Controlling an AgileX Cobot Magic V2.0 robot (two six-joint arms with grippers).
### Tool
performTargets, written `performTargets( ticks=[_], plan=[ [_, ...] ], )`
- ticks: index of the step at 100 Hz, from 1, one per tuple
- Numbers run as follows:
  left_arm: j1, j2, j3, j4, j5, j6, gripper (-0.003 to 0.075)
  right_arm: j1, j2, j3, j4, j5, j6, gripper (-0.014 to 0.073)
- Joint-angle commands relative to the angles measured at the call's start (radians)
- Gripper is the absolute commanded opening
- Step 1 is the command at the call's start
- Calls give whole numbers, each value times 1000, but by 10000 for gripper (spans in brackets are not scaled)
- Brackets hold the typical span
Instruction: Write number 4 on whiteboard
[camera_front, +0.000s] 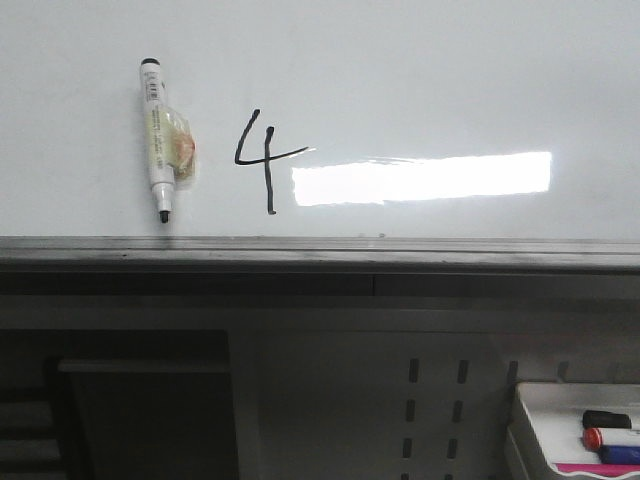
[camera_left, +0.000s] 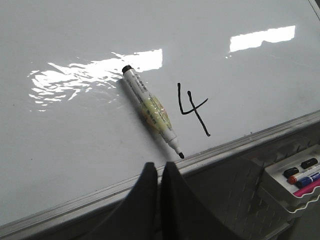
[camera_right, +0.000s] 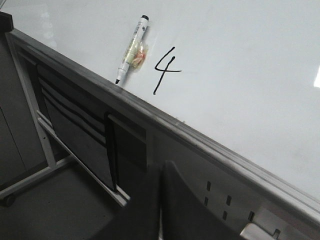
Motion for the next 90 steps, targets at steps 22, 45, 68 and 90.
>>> performTargets(
  ticks=[22, 45, 68, 90],
  plan=[
    [85, -138, -30, -174, 127, 212, -20, -7, 8, -25, -13, -72, 0, -64],
    [374, -220, 36, -363, 110, 411, -20, -7, 8, -25, -13, -72, 0, -64],
    [569, -328, 192, -380, 98, 411, -20, -7, 8, -25, -13, -72, 0, -64],
    [612, -345, 228, -369, 196, 411, -20, -7, 8, -25, -13, -72, 0, -64]
  ],
)
